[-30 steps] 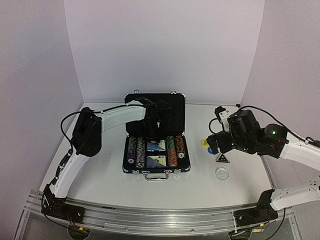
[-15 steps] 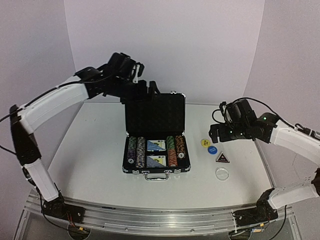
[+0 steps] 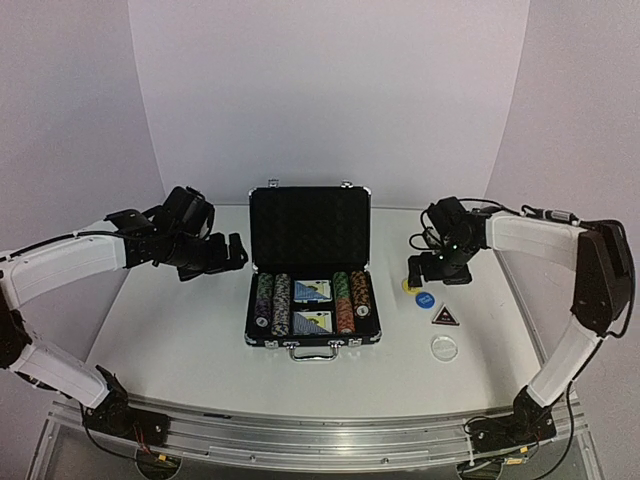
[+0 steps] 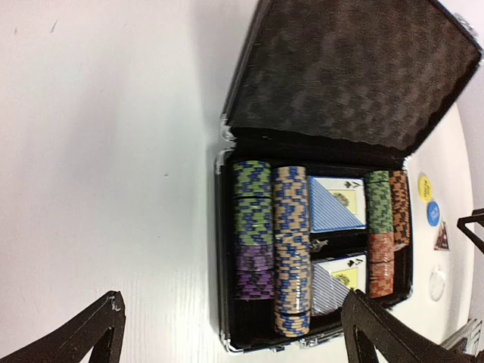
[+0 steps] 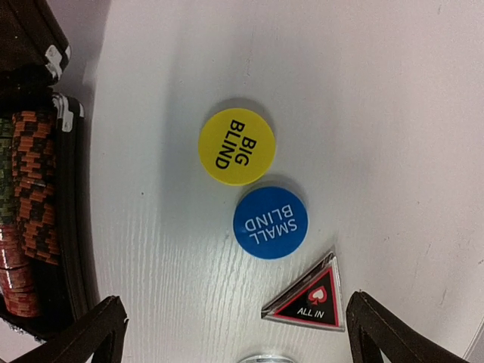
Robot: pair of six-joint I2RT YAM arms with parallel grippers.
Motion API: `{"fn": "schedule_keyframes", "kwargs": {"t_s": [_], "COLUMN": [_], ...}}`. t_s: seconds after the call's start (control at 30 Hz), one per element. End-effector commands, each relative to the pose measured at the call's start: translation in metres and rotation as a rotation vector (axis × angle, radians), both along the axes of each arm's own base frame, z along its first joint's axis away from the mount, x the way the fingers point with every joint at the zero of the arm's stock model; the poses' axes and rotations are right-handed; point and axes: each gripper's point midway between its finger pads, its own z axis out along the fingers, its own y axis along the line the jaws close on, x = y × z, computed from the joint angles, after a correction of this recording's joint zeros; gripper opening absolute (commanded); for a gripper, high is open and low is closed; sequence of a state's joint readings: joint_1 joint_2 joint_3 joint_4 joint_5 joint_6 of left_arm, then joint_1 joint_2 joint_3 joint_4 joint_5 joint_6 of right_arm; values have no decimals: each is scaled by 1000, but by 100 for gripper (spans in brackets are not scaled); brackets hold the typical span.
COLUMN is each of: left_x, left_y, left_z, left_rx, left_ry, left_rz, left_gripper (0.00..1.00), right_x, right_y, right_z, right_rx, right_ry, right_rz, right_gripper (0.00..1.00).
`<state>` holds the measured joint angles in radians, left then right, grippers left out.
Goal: Pack up texas hold em set
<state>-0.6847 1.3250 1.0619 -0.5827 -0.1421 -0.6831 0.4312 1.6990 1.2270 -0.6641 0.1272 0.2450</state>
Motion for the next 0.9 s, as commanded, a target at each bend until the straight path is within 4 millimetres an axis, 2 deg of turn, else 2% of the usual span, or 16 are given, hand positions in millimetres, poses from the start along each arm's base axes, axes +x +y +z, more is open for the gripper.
{"fn": "schedule_keyframes", "kwargs": {"t_s": [0.0,0.2,0.33,0.43,0.73,0.87], "left_x": [8,11,13,15,21,24], "left_y": [10,13,15,17,16,14], "left_z": [12,-2,-8,-7,-13,-17], "left_rx": [-78,-78,-69,-70,-68,-64], "left_ry": [-40,-6,9,4,15,24], "left_rz": [63,65,68,73,70,67], "left_gripper": [100,100,100,100,100,100], "right_x": [31,67,76,76,58,51], "right_y": [8,12,14,14,8,7], "right_z": [-16,-44,-60,-70,-102,-108], "right_rx": [6,-2,-20,-24,-59,-66], "right_ry": [40,73,92,111,195,220], "right_rz": [31,49,57,56,69,65], "right_gripper": [98,95,92,87,71,67]}}
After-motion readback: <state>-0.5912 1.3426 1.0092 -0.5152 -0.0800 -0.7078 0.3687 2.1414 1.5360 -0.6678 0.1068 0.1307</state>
